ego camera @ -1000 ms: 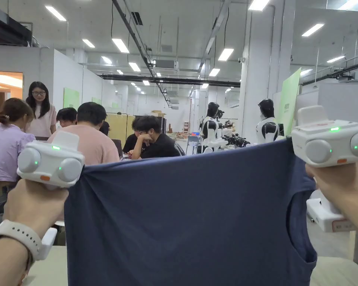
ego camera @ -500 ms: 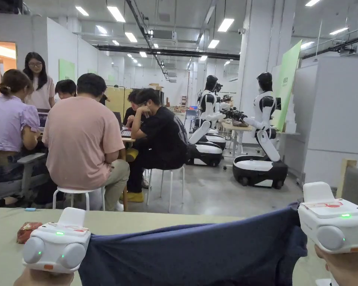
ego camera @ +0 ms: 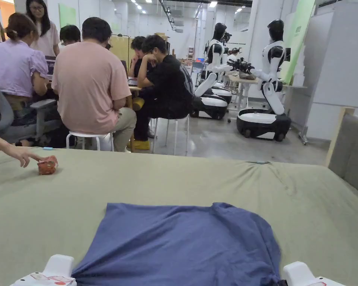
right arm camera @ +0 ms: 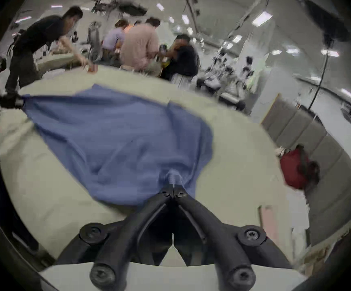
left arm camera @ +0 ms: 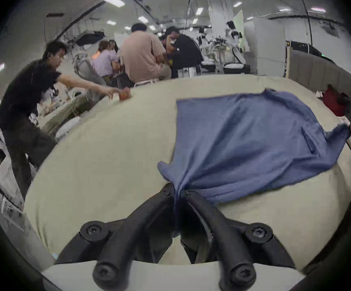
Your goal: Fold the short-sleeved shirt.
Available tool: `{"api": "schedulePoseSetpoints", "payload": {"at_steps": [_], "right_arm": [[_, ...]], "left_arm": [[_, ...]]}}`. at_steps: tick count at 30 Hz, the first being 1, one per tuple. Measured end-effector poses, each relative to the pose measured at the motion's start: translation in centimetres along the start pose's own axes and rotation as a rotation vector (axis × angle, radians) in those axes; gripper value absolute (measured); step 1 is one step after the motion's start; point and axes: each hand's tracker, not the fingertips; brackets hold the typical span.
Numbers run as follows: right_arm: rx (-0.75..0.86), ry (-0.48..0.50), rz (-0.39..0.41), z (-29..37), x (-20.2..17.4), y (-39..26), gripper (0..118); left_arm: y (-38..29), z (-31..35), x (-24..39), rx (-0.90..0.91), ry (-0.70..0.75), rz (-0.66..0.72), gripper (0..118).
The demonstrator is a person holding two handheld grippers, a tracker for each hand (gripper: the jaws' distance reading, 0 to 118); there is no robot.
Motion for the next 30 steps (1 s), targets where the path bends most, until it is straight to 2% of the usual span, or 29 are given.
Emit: {"api": "schedulePoseSetpoints", "payload": {"at_steps": [4, 5, 6, 7, 8, 9, 10, 11, 12, 14, 15, 16, 17, 18, 19, 20, 21, 24, 27, 30], "right_arm": [[-0.047, 0.017, -0.066, -0.9, -2.2, -1.1, 0], [-0.053, 0.034, -0.099, -1.1, -0.5, -1.7, 0], [-0.036, 0.043, -0.105, -0.6, -0.9, -1.1, 4], [-0.008, 0.041, -0.096, 0.2, -1.8, -0.2, 19], [0.037, 0.016, -0.082, 1.1, -2.7, 0.9, 46], [0.079, 0.011, -0.087, 2.2, -1.6, 1.3, 85], [0.135, 0.027, -0.101, 3.2, -2.6, 2.5, 106], [0.192, 0.048, -0.117, 4.1, -3.6, 3.6, 117], [0.248, 0.058, -0.141, 4.9, -4.9, 4.7, 118], [0.306, 0.052, -0.181, 6.0, -6.1, 6.3, 118], [0.325, 0.036, -0.198, 5.9, -7.3, 6.8, 118], [0.331, 0.031, -0.207, 5.5, -7.7, 7.2, 116], [0.331, 0.023, -0.216, 5.1, -8.1, 7.5, 105], [0.327, 0.032, -0.22, 4.8, -8.8, 7.8, 67], [0.331, 0.04, -0.228, 4.6, -9.4, 7.9, 20], [0.338, 0.029, -0.238, 4.3, -10.0, 8.1, 0], [0.341, -0.003, -0.251, 3.7, -9.2, 8.3, 0], [0.322, 0.072, -0.241, 3.1, -9.3, 8.6, 0], [0.32, 0.034, -0.243, 2.6, -8.3, 8.1, 0], [0.308, 0.033, -0.265, 2.4, -6.7, 6.9, 0]], "left_arm": [[-0.5, 0.5, -0.2, 0.0, -0.031, 0.028, 3], [-0.3, 0.9, -0.2, 0.018, -0.035, 0.039, 6], [0.0, 1.6, -0.2, 0.051, -0.038, 0.058, 21], [0.5, 2.8, 0.1, 0.086, -0.029, 0.062, 43], [0.9, 3.7, 0.3, 0.117, -0.041, 0.062, 72], [1.4, 4.7, 0.8, 0.14, -0.064, 0.068, 99], [1.9, 5.8, 1.3, 0.178, -0.083, 0.081, 107], [2.2, 7.1, 1.9, 0.224, -0.091, 0.093, 106], [2.6, 8.0, 2.7, 0.257, -0.088, 0.096, 106], [3.0, 9.0, 4.1, 0.288, -0.081, 0.105, 105], [3.0, 9.6, 4.8, 0.293, -0.083, 0.11, 98], [3.0, 9.9, 5.4, 0.305, -0.084, 0.107, 86], [2.9, 10.0, 6.0, 0.319, -0.077, 0.091, 67], [2.8, 10.0, 6.4, 0.318, -0.058, 0.062, 26], [2.6, 9.4, 6.5, 0.308, -0.039, 0.039, 0], [2.5, 9.3, 6.4, 0.308, -0.027, 0.031, 0], [2.1, 9.6, 5.8, 0.317, -0.025, 0.037, 0], [2.2, 9.1, 2.5, 0.223, -0.037, 0.119, 0], [2.1, 7.0, -1.8, 0.135, -0.014, 0.203, 0], [0.6, 5.2, -6.0, 0.058, -0.06, 0.287, 0]]}}
